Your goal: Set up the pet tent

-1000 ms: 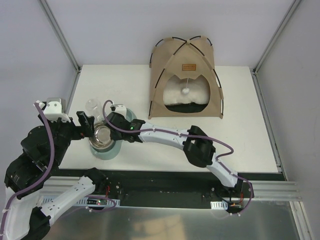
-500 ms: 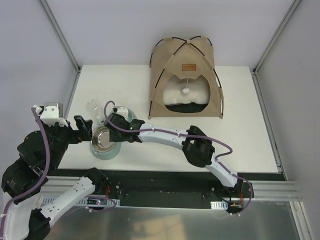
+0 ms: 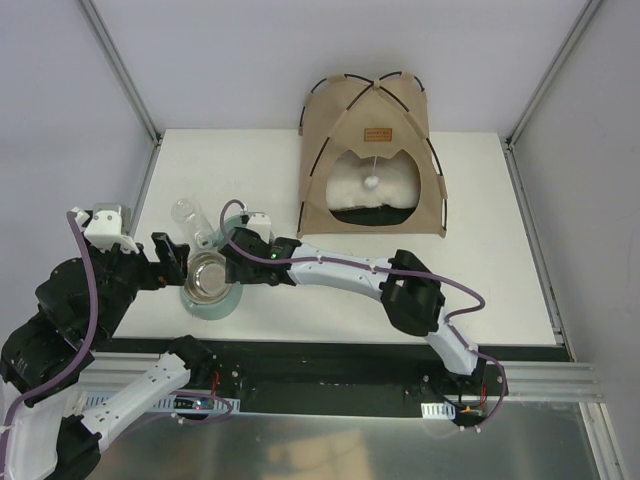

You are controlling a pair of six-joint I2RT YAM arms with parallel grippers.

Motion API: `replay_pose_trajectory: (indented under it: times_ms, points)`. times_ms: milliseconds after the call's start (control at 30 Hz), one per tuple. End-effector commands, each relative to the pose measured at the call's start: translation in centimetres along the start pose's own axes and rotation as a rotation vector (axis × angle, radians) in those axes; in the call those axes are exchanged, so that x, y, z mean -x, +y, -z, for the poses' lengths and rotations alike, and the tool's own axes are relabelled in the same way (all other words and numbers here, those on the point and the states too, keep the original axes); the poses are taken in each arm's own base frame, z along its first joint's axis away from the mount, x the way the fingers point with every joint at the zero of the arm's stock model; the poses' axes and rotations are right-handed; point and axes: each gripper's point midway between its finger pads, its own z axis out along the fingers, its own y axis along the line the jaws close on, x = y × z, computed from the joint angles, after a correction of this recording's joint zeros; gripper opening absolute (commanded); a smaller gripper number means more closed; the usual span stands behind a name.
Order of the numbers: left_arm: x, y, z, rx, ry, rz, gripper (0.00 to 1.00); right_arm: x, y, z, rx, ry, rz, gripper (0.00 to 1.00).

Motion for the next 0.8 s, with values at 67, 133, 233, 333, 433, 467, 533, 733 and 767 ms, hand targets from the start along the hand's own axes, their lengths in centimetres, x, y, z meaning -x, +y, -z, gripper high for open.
replay_pose_trajectory:
  times_ms: [67,133,233,333,433,467,533,733,767]
  points:
    - [0.6,-0.2,0.0,0.005,-0.001,0.044,0.92,2.7,4.4,3.3,0.201,-0.035,0.063,0.53]
    - [0.6,-0.1,0.0,0.017,0.003,0.048,0.92,2.6,4.9,3.1,0.225,-0.033,0.079,0.51]
    - [0.5,-0.1,0.0,0.019,0.018,0.049,0.92,2.7,4.8,2.2,0.203,-0.042,0.082,0.48]
    - [0.0,0.1,0.3,0.024,0.036,0.044,0.92,2.8,4.5,1.3,0.186,-0.052,0.074,0.42]
    - [-0.3,0.6,0.6,0.043,0.051,0.047,0.92,2.6,4.8,0.7,0.206,-0.048,0.045,0.34]
    - [-0.4,0.7,0.7,0.046,0.056,0.047,0.92,2.6,4.8,0.5,0.211,-0.044,0.029,0.32]
    - [-0.7,0.8,0.8,0.054,0.071,0.046,0.92,2.4,4.9,0.0,0.219,-0.028,0.005,0.30]
    - [-1.0,1.2,1.1,0.071,0.095,0.041,0.92,1.9,4.9,-0.7,0.213,-0.010,-0.028,0.23]
    - [-1.0,1.2,1.1,0.077,0.097,0.039,0.92,2.0,4.7,-0.7,0.210,-0.010,-0.035,0.23]
